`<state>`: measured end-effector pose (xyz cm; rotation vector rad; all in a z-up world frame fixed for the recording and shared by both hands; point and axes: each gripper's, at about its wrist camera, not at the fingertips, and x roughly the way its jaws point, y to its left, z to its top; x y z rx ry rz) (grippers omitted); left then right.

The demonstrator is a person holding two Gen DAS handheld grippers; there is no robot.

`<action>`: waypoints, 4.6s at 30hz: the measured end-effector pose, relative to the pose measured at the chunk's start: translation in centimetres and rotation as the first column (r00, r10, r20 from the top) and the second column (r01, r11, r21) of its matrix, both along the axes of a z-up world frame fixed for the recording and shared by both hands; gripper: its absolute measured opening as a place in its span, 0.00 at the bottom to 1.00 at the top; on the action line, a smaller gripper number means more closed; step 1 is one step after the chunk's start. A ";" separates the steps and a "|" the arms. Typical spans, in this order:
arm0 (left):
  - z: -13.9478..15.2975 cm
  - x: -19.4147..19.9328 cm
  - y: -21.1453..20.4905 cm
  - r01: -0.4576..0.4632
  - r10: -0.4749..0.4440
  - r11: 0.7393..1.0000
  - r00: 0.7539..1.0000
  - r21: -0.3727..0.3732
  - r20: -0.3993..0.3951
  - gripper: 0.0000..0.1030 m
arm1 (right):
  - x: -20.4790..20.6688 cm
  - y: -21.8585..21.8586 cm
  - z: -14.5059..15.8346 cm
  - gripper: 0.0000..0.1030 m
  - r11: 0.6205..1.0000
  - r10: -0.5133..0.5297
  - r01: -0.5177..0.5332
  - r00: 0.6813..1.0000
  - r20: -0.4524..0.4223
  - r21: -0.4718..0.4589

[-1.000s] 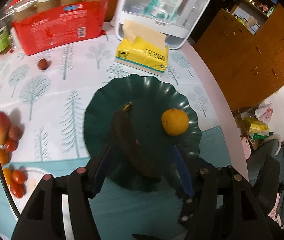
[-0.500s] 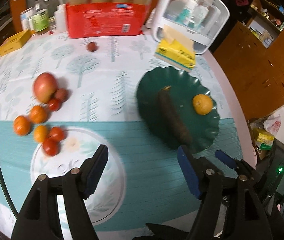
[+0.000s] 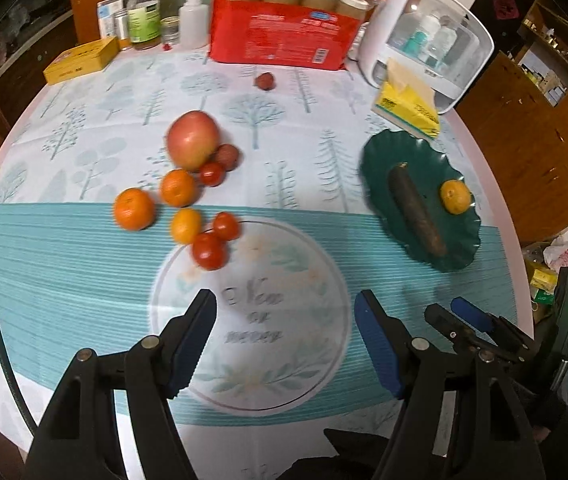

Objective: Organize fruits
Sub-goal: 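Withdraw both tools from the plate back toward the fruit pile, then move the left tool to a mandarin while the right tool reaches a red tomato, then close the left tool on the mandarin while the right tool grasps the red tomato, then carry the mandarin in the left tool while the right tool carries the tomato to the plate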

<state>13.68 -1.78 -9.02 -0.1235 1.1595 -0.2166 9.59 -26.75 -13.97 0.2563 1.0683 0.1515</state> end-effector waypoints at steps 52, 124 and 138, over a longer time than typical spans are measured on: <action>-9.9 12.9 13.4 0.157 -0.158 0.987 0.981 -0.016 -0.110 0.69 | 5.7 23.4 -4.0 0.55 0.956 0.218 -0.203 0.975 0.048 -0.210; -5.8 1.4 9.1 0.157 -0.156 0.988 0.988 0.009 -0.012 0.44 | -0.1 16.1 -2.5 0.31 0.990 0.081 -0.072 0.994 0.074 -0.120; -3.3 -0.5 -0.5 0.201 -0.200 0.980 0.979 -0.011 0.040 0.44 | -2.6 6.1 -0.9 0.31 0.992 0.017 -0.009 0.998 0.067 -0.126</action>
